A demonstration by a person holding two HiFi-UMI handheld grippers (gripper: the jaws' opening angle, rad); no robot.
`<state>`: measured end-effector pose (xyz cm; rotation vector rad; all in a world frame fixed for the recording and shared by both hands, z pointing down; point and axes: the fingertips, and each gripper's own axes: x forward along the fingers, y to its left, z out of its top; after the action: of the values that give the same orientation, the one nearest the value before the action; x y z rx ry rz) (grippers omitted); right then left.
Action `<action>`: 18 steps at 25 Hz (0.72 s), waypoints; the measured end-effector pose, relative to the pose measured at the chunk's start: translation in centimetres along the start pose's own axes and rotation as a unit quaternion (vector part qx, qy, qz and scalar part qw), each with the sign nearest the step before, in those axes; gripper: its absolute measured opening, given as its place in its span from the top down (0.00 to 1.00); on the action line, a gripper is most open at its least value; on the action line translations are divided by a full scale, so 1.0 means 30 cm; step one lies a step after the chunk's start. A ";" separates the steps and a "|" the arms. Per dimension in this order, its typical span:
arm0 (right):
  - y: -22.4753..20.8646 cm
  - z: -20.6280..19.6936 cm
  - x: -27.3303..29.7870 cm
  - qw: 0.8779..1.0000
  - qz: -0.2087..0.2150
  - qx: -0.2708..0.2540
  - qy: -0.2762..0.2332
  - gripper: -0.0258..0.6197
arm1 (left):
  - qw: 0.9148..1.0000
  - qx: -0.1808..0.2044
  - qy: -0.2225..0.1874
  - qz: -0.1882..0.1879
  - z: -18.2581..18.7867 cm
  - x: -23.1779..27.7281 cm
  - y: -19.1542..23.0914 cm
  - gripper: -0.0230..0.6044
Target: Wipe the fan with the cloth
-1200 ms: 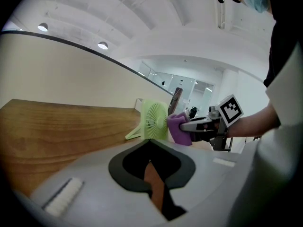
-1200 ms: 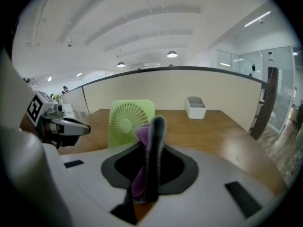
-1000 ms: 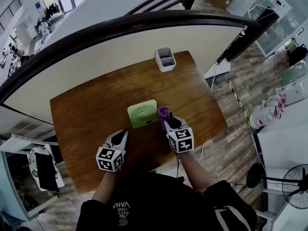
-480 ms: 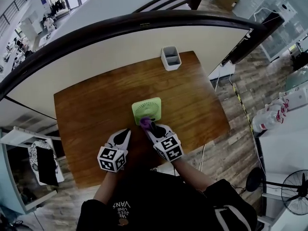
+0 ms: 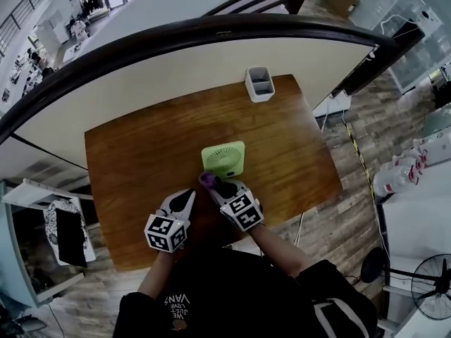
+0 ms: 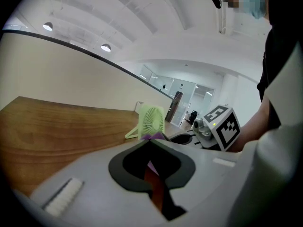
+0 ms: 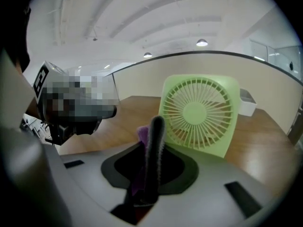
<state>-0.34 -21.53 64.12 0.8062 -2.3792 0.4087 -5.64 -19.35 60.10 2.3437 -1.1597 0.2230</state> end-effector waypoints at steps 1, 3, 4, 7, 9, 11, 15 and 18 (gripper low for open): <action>-0.008 -0.003 -0.006 1.000 -0.003 0.004 0.000 0.83 | 1.000 0.000 0.000 -0.001 0.000 0.002 0.002 0.94; -0.027 -0.019 -0.025 1.000 -0.012 0.015 0.003 0.83 | 1.000 0.000 0.002 -0.003 -0.002 0.007 0.005 0.95; -0.042 -0.026 -0.036 1.000 -0.019 0.020 0.002 0.83 | 1.000 0.001 0.002 -0.004 -0.002 0.010 0.006 0.94; -0.099 -0.051 -0.080 0.998 -0.041 0.039 0.003 0.83 | 1.000 0.001 0.002 -0.007 0.002 0.025 0.002 0.94; -0.135 -0.075 -0.112 0.997 -0.054 0.048 0.011 0.83 | 1.000 0.002 0.003 -0.011 0.005 0.036 -0.006 0.95; -0.176 -0.097 -0.139 0.996 -0.070 0.058 0.014 0.83 | 1.000 0.002 0.003 -0.014 0.007 0.046 -0.013 0.95; -0.260 -0.138 -0.191 0.991 -0.102 0.084 0.014 0.83 | 1.000 0.005 0.003 -0.020 0.007 0.063 -0.039 0.95; -0.305 -0.160 -0.216 0.987 -0.123 0.099 0.018 0.83 | 1.000 0.006 0.004 -0.024 0.007 0.069 -0.051 0.95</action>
<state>11.69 -23.46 64.74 1.1585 -2.1943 0.5562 -3.18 -20.12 60.11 2.3754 -1.1009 0.2226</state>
